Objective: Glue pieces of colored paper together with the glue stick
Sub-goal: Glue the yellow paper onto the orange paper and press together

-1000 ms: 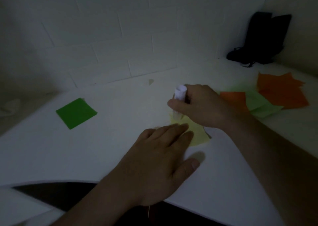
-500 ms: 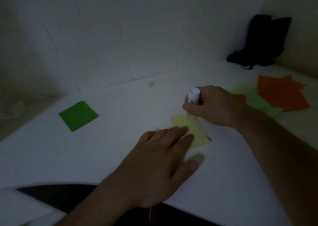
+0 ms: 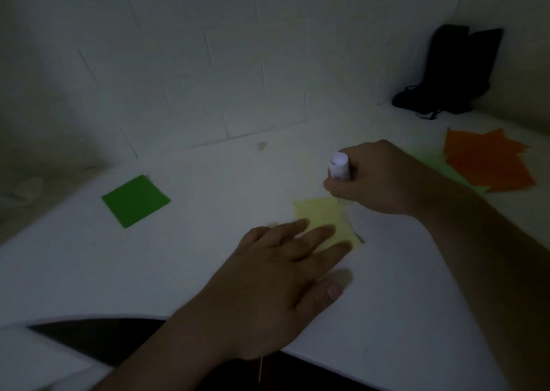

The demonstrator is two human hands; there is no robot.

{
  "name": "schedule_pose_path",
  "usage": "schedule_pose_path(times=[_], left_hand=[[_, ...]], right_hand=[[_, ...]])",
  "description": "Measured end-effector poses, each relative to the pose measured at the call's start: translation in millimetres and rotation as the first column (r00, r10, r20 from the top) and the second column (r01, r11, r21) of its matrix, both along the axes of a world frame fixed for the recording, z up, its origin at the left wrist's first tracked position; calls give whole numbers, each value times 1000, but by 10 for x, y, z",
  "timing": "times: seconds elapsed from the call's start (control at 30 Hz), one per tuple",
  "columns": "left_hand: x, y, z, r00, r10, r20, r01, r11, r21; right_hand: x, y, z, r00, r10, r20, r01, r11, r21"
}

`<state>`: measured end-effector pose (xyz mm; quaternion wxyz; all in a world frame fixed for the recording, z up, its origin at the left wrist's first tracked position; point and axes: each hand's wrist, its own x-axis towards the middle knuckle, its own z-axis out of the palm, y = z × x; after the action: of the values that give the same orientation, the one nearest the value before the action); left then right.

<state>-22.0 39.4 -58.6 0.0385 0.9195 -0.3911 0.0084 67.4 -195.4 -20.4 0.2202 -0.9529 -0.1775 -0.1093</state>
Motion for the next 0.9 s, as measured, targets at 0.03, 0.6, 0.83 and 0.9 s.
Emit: schedule_pose_path(times=[0.03,0.6,0.83,0.9], left_hand=[[-1,3,-1,1000,-3,2,3,1000,3],[1,17,13,998,-35,46,32,998,56],[-5,9,11,998,-38,54,36,998,54],[-15,8,15,998,-36,52,33,998,61]], right_hand=[[-9,5,14,999,-1,48,1,1000,5],[-84,364,-103,994,89,-63,-77,982,171],[-85,489,-118,993,97,-67,-84,981,177],[-88,523,-108,993,92,-80,-76,981,180]])
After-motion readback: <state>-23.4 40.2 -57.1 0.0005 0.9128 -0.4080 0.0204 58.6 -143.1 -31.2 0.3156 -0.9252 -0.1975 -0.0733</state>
